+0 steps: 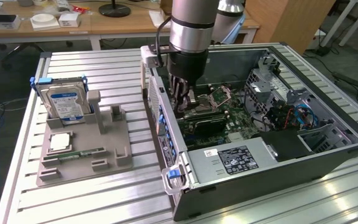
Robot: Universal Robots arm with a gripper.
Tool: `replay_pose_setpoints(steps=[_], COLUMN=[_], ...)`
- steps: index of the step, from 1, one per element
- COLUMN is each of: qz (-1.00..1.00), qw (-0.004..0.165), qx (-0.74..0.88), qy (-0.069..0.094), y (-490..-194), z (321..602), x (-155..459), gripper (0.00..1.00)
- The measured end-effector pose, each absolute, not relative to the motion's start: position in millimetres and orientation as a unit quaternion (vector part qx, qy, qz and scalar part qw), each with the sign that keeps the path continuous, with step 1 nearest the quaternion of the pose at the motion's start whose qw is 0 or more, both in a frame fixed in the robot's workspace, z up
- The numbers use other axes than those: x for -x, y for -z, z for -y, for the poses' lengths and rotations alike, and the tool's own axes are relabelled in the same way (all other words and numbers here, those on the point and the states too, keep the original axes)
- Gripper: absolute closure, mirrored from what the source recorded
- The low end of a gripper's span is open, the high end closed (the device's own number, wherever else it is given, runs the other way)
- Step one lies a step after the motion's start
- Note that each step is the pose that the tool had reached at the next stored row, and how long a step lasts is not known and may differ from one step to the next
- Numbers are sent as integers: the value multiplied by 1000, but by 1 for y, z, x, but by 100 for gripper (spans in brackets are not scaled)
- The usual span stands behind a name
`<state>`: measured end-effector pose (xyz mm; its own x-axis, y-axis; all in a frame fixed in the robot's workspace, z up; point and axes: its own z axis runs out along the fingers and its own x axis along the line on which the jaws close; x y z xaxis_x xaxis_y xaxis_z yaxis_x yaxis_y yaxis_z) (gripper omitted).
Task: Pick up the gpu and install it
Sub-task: 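Press down on the gpu until it lock into place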
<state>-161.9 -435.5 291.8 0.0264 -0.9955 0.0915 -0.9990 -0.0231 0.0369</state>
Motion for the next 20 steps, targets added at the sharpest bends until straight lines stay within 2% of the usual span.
replay_pose_setpoints(steps=[3,9,20], qz=[698,698,698], qw=[45,29,29], qx=[-715,-714,-714], qy=[-21,-37,-38], y=[-292,-292,-292], z=[435,433,433], x=[161,161,161], gripper=[90,90,90])
